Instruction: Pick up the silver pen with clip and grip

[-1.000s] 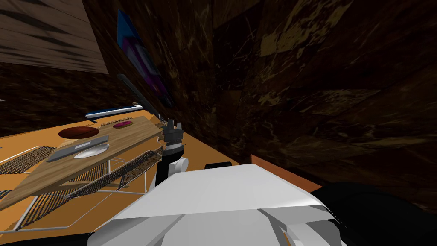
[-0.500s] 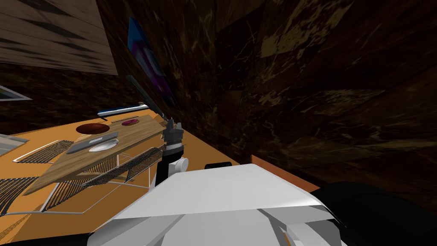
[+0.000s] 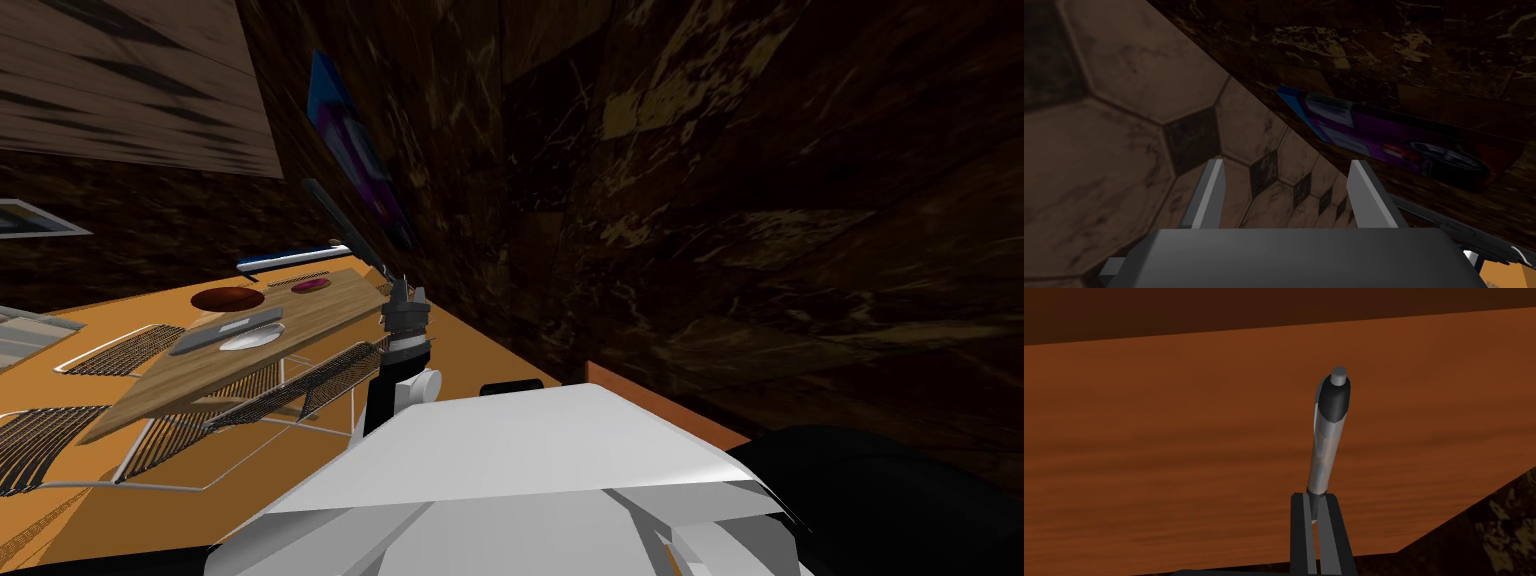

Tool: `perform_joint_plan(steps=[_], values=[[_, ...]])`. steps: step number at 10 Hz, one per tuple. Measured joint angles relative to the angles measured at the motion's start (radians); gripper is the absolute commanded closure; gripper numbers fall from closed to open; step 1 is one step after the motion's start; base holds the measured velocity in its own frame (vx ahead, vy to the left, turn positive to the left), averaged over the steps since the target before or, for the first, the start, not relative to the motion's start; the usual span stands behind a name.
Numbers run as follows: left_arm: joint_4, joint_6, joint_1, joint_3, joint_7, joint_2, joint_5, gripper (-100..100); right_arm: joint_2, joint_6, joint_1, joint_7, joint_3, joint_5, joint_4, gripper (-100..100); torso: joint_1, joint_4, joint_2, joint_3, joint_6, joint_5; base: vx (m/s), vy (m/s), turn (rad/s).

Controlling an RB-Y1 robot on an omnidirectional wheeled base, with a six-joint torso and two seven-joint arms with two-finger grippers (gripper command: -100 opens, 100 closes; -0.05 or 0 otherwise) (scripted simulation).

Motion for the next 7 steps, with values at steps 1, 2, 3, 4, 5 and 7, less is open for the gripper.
perform_joint_plan(steps=[1,2,3,4,5,7], values=[[0.0,0.0,0.0,0.0,0.0,0.0,0.0,0,0.001,-0.001,-0.001,0.0,0.001,0.0,-0.001,100,0.0,0.0,0.0,0.0,0.001,0.001,0.0,0.0,0.0],[0.0,0.0,0.0,0.0,0.0,0.0,0.0,0,0.0,-0.001,-0.001,0.0,0.001,0.0,-0.001,100,0.0,0.0,0.0,0.0,0.001,0.0,0.0,0.0,0.0],[0.0,0.0,0.0,0.0,0.0,0.0,0.0,0,0.0,-0.001,-0.001,0.0,0.001,0.0,-0.001,0,0.0,0.0,0.0,0.0,0.001,0.0,0.0,0.0,0.0],[0.0,0.0,0.0,0.0,0.0,0.0,0.0,0,0.0,-0.001,-0.001,0.001,0.001,0.0,-0.001,100,0.0,0.0,0.0,0.0,0.001,0.0,0.031,0.019,-0.048],[0.0,0.0,0.0,0.0,0.0,0.0,0.0,0,-0.005,-0.001,0.016,-0.004,0.002,0.001,-0.019,100,0.001,-0.001,-0.001,-0.001,0.001,0.001,0.059,0.036,-0.053],[0.0,0.0,0.0,0.0,0.0,0.0,0.0,0,-0.021,-0.021,0.057,-0.012,-0.003,0.002,-0.041,100,0.002,-0.001,-0.004,-0.002,0.001,0.001,0.052,0.027,-0.03]])
